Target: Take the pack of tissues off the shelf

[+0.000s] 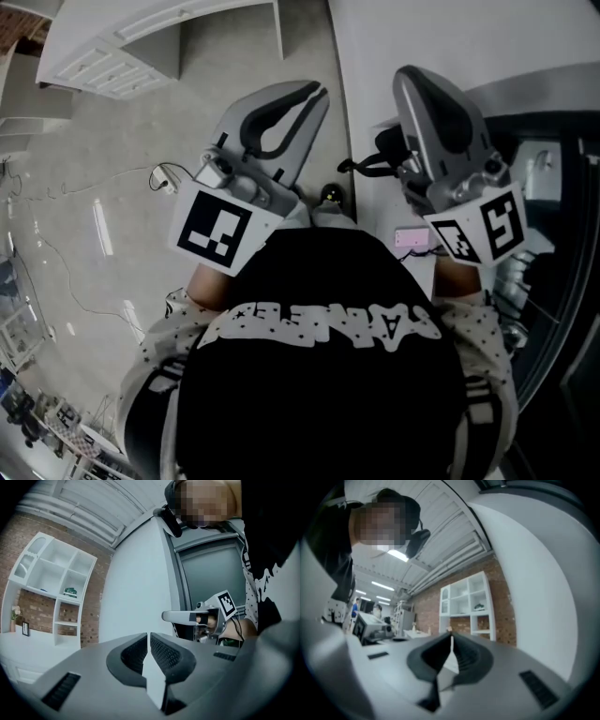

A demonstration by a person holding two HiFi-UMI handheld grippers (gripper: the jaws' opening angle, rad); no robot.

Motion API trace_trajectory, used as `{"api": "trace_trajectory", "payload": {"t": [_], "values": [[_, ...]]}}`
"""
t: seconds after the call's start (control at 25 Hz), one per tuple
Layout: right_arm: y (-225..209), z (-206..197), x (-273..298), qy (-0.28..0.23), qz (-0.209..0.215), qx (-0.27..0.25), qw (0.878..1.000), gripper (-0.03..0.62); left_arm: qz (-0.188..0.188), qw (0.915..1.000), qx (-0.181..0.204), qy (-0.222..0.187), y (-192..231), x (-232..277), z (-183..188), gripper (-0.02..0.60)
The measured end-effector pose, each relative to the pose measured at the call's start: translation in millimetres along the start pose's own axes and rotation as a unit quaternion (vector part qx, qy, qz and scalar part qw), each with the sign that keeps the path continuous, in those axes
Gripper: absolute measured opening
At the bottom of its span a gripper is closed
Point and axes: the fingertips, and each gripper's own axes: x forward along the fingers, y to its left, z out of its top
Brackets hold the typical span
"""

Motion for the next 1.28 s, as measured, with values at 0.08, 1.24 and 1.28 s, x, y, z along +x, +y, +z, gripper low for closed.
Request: {"api": "trace_trajectory", "payload": {"t": [0.08, 1.24, 1.28], "values": [[-0.8, 0.4, 0.5, 0.004, -0.004, 0.0, 1.0, 0.032, -0.002, 1.0, -0.001, 0.002, 1.9, -0.7, -1.3, 0.037], [4.1, -1.9, 96.7, -0.004, 0.059, -0.011, 0.998, 0.034, 0.098, 0.9951, 0.002, -0.016, 94.9, -23.7, 8.5, 0.071], [1.1, -4.1, 104.3, -0.004, 0.06, -0.009, 0.998, 0.034, 0.106, 0.9942, 0.003, -0.016, 103.4, -25.0, 9.2, 0.071]]}}
